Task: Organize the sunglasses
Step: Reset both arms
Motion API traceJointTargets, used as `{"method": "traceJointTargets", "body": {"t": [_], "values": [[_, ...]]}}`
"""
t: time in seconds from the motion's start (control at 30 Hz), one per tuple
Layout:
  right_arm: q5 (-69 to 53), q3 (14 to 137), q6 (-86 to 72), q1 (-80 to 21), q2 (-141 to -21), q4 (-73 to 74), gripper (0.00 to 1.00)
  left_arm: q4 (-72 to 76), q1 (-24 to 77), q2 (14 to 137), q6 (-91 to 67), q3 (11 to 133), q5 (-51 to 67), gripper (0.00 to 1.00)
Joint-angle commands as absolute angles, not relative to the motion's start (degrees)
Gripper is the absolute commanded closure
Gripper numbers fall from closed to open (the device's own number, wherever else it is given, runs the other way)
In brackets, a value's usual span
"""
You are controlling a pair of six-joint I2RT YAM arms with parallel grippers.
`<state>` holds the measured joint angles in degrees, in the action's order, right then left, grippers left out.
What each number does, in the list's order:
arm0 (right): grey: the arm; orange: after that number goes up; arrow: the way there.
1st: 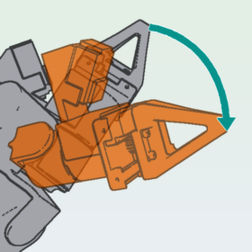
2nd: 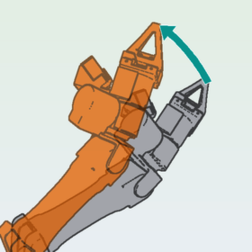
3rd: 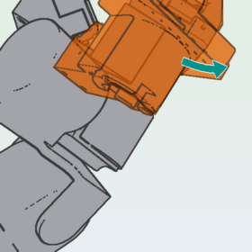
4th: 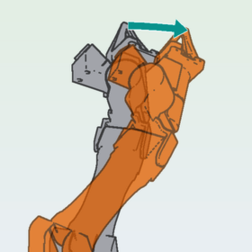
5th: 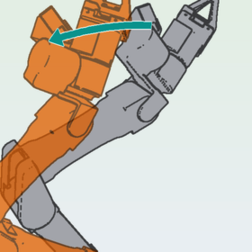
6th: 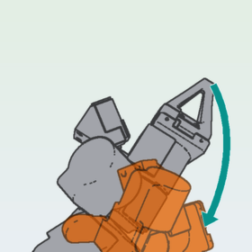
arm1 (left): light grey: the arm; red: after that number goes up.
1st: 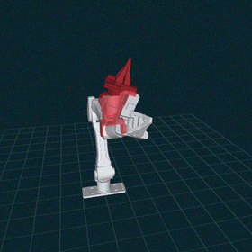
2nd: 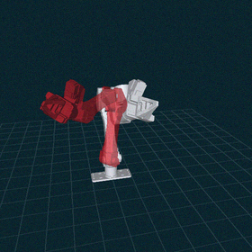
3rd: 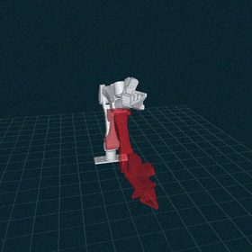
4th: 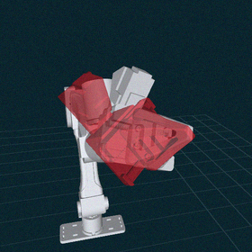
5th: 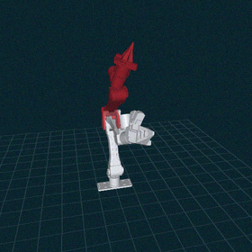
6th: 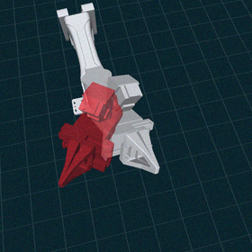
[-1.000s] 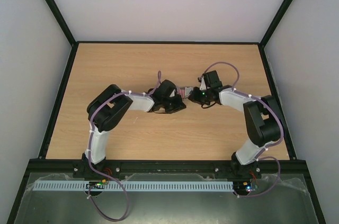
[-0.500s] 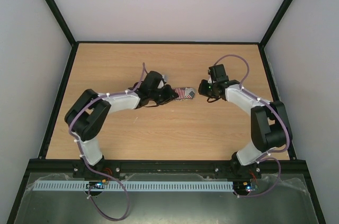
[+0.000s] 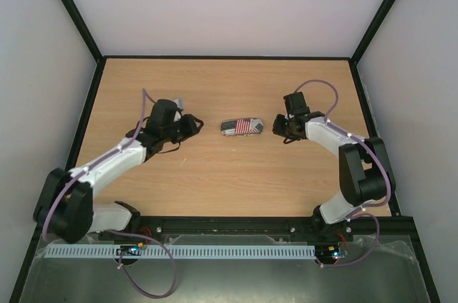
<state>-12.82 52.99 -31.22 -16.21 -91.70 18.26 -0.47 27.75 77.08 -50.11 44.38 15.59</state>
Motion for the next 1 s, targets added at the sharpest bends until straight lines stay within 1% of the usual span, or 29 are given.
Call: {"method": "traceJointTargets", "body": {"t": [0.0,0.03,0.1,0.13,0.17,0.2,0.23,0.27,0.47,0.57,0.67,0.77,0.87,0.97], "values": [[-10.2,50.2,-31.1,-16.3,-84.8,20.6,0.59,-8.9,26.3,67.9,-46.4,40.5,9.2,0.65],[-10.0,49.7,-31.2,-16.3,-83.4,20.8,0.52,-9.7,26.2,65.5,-46.1,39.7,8.3,0.64],[-9.2,49.0,-31.2,-16.3,-80.5,21.7,0.33,-11.8,26.0,61.5,-45.7,38.3,6.4,0.62],[-8.5,48.5,-31.3,-16.3,-79.0,22.2,0.25,-12.8,26.0,59.0,-45.6,37.6,5.1,0.58],[-8.0,48.2,-31.4,-16.3,-77.5,22.6,0.19,-13.6,25.9,57.3,-45.6,36.9,4.3,0.51],[-7.6,47.8,-31.6,-16.3,-75.7,22.8,0.11,-14.4,25.8,55.6,-45.6,36.3,3.3,0.39],[-7.3,47.3,-31.8,-16.3,-73.9,22.8,0.05,-15.3,25.8,53.9,-45.5,35.7,2.4,0.1],[-6.9,46.9,-32.0,-16.3,-72.0,22.9,0.01,-16.0,25.8,52.3,-45.2,35.1,1.8,0.02],[-1.4,43.7,-33.8,-16.3,-59.4,22.7,0.01,-19.9,25.8,43.2,-45.9,31.6,-2.0,0.01],[-0.4,41.4,-33.7,-16.3,-53.0,20.7,0.01,-18.9,25.8,42.0,-45.7,31.1,-3.0,0.01],[4.6,40.4,-33.2,-16.3,-49.0,20.6,0.01,-17.1,25.8,43.5,-43.7,32.3,-6.3,0.01],[7.1,40.4,-31.1,-16.3,-46.9,18.0,0.01,-15.2,25.7,46.1,-41.6,34.5,-13.2,0.01],[11.3,39.3,-28.3,-16.3,-45.8,12.8,0.01,-13.1,25.7,49.2,-39.8,35.6,-24.4,0.01],[16.6,37.3,-25.3,-16.3,-47.5,6.3,0.02,-7.6,25.3,52.2,-33.9,34.6,-33.4,0.01]]}}
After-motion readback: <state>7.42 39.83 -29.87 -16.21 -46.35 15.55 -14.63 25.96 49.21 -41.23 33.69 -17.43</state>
